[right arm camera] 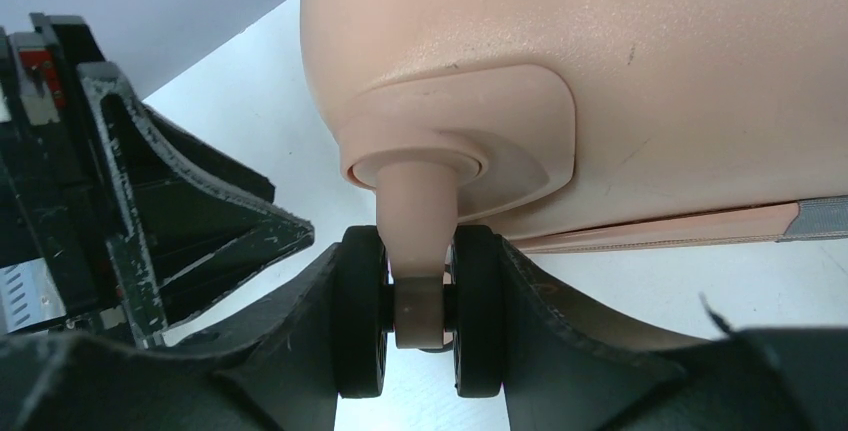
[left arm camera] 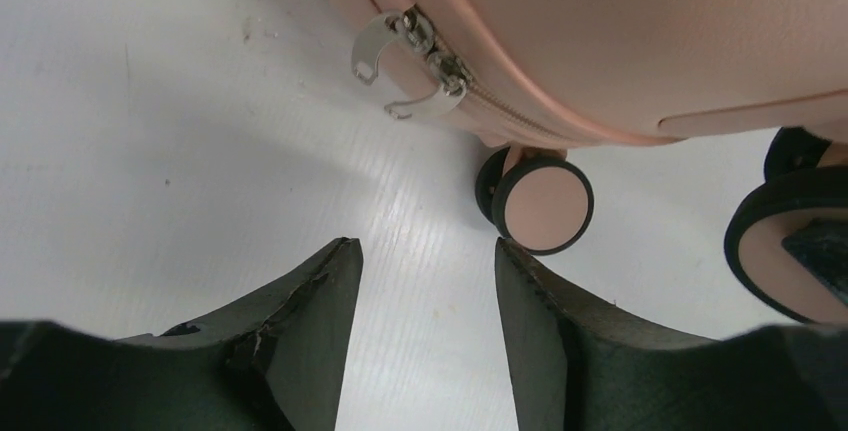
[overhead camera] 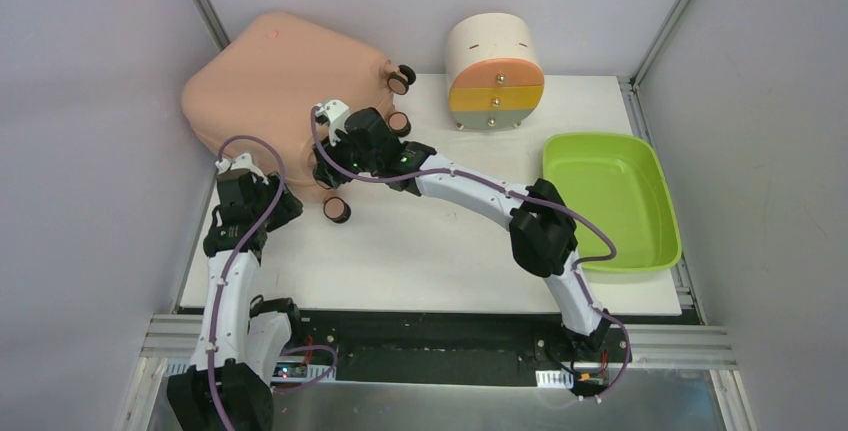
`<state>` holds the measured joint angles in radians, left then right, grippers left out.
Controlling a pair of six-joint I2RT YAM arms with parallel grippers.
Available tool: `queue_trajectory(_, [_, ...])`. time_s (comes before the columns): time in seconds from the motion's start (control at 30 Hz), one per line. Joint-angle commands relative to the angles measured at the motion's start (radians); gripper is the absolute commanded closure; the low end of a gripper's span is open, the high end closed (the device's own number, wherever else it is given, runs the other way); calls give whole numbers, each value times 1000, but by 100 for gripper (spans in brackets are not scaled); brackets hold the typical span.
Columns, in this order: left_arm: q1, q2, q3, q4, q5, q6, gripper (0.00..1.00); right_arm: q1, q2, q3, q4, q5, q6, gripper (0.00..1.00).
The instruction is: Open, take out, and arrange the luggage
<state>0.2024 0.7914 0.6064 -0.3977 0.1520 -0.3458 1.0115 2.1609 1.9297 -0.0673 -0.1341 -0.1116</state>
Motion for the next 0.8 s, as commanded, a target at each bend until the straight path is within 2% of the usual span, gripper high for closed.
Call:
queue_trajectory(0.0, [-6,47,-12,187,47,50,49,-46,-93,-2,133,80,20,100])
queue_trajectory(0.07, [-8,75,-25,257,43,41,54,-48,-96,-11,141,78,21,100])
queue_trajectory(0.3, [-8,185,-25,336,14,55,54,-57,-112,-38,156,49,12,100])
queue_trajectory(0.53, [-8,175,-81,486,-64,59,53,-59,-109,-39,155,41,14,100])
queue_trajectory(0.77, [-8,210,-102,574,7,68,53,-59,-111,-52,157,41,7,100])
